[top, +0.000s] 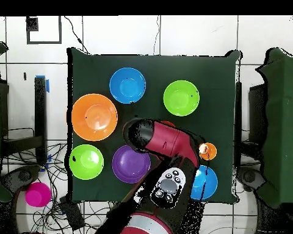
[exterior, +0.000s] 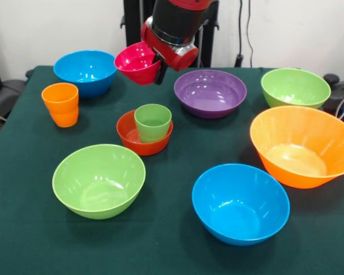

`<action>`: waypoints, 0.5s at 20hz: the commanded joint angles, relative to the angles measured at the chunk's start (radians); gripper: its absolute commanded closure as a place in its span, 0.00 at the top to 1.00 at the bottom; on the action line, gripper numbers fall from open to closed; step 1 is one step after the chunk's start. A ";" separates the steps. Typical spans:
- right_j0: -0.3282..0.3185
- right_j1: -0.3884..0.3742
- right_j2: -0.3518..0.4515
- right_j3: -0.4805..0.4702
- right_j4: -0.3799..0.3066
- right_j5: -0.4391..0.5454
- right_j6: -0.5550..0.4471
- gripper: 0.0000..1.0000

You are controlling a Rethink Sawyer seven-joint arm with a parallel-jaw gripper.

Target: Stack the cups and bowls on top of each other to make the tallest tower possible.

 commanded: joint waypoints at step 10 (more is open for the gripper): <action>-0.041 0.007 0.123 -0.029 -0.042 -0.045 0.031 0.00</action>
